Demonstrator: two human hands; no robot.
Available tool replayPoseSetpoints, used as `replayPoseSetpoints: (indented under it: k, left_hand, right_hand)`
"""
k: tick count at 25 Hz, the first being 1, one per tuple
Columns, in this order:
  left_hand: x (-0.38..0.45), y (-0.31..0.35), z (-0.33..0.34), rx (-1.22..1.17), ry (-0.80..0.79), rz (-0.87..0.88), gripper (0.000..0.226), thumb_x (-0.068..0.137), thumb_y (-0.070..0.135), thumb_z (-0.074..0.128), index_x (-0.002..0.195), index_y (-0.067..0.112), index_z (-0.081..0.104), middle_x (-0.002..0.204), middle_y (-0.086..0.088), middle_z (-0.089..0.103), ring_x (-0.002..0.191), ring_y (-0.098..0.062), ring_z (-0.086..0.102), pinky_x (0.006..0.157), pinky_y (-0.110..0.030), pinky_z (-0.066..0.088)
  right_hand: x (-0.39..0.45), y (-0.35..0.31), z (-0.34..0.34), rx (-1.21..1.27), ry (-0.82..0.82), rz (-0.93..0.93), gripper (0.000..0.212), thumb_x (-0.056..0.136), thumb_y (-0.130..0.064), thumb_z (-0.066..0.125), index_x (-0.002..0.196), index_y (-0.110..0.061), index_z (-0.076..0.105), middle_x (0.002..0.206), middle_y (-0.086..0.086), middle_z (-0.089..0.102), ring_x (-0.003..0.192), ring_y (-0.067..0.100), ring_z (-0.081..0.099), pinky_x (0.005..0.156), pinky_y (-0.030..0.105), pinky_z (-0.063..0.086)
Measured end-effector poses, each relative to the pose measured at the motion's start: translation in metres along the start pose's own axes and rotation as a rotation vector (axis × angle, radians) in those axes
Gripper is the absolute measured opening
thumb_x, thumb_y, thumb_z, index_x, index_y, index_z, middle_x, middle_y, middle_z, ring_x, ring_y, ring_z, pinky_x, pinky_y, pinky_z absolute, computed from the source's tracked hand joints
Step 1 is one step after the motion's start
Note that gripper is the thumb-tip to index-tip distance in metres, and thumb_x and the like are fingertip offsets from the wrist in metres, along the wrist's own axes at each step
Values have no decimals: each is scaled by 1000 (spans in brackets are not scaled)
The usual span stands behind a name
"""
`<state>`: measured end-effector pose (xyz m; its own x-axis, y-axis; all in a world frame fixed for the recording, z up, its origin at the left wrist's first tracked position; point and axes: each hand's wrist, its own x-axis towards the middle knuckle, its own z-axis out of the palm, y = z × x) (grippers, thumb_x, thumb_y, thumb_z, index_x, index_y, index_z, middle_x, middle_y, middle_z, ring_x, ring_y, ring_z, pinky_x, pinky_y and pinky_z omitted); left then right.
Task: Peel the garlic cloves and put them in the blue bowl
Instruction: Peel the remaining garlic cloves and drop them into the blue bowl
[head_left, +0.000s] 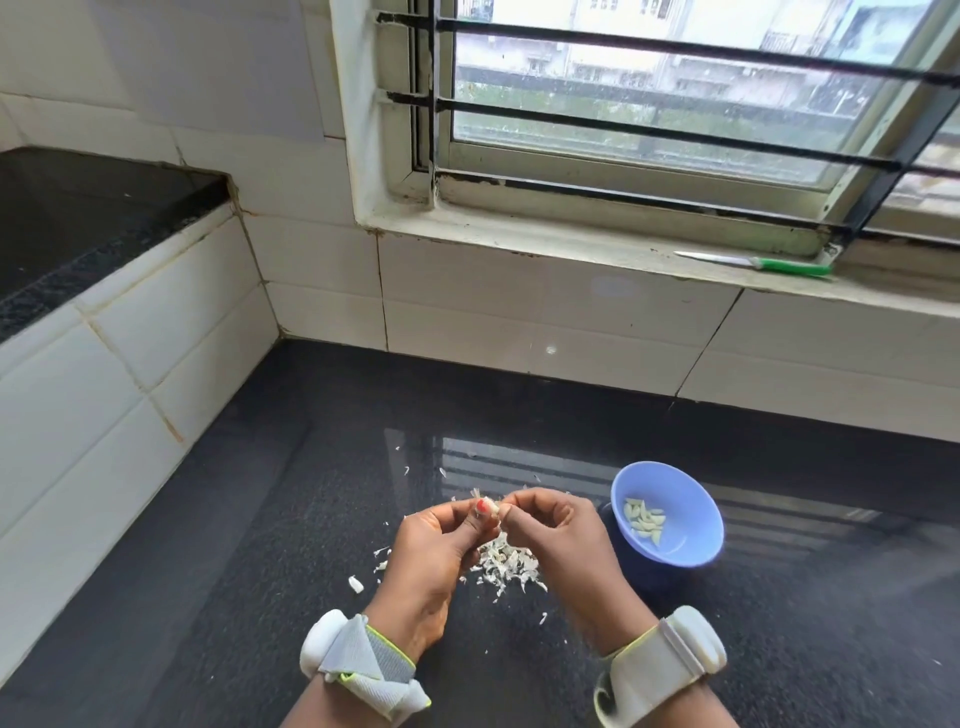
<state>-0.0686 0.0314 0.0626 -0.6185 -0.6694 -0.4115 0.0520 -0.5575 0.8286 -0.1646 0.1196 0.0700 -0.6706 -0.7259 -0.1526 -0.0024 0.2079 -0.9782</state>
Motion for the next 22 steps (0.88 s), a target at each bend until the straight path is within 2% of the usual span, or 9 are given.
replayPoseSetpoints:
  k: [2,4,7,10,13,16,18,20,22]
  left_hand:
    - [0,0,1,-10,-15,40,9,82,4,63,87,-2,67,66,-3,70,56,-4,63,47,-13,44]
    - [0,-2,1,-1,-22,93,6,82,1,62,85,-1,67,68,-3,71,60,-7,63,53,-14,48]
    - [-1,-6,0,18,-29,156,5,81,0,63,84,0,68,76,-6,72,71,-12,66,64,-17,53]
    - [-3,-7,1,11,-25,157,9,82,4,64,88,0,69,79,-7,73,71,-10,66,63,-17,52]
    - [-3,-6,1,24,-26,133,19,77,15,67,90,3,71,76,-4,72,68,-8,62,61,-18,48]
    - [-2,-7,0,21,-9,64,15,83,12,65,94,4,71,75,0,70,66,-7,59,52,-13,42]
    - [-2,-8,1,7,0,23,13,86,8,62,96,4,70,72,2,68,65,-8,57,48,-12,40]
    - [-2,-8,2,6,19,-13,12,87,8,61,95,6,70,68,5,66,64,-7,55,49,-12,38]
    - [-1,-8,3,-10,44,-46,11,88,9,60,94,8,70,65,7,66,60,-6,56,48,-12,38]
  right_hand:
    - [-1,-2,3,250,-62,130,21,87,2,60,71,-8,69,64,4,58,63,12,50,62,23,46]
    - [-2,-5,6,419,-74,254,21,88,3,53,72,-5,63,63,5,53,61,12,49,59,20,48]
    - [-4,-9,9,564,-46,397,22,90,-2,52,71,-7,60,62,3,50,56,10,49,53,18,49]
    - [-4,-7,9,576,-18,395,23,90,-3,54,69,-8,60,61,3,51,56,10,50,54,19,50]
    - [-3,-2,7,459,44,296,18,89,-1,58,73,-4,63,63,3,55,58,10,52,57,20,50]
    - [0,10,2,113,195,174,10,86,-6,69,76,-10,69,66,-1,65,63,12,60,59,24,53]
    - [0,15,1,-148,279,86,17,80,-4,72,73,-19,70,72,-6,70,66,12,65,65,30,57]
    - [-1,16,1,-339,289,-8,31,78,0,66,64,-27,69,72,-9,69,64,5,62,65,21,52]
    - [-3,15,3,-405,269,-51,35,82,-2,60,66,-32,70,70,-12,69,63,-1,60,61,13,47]
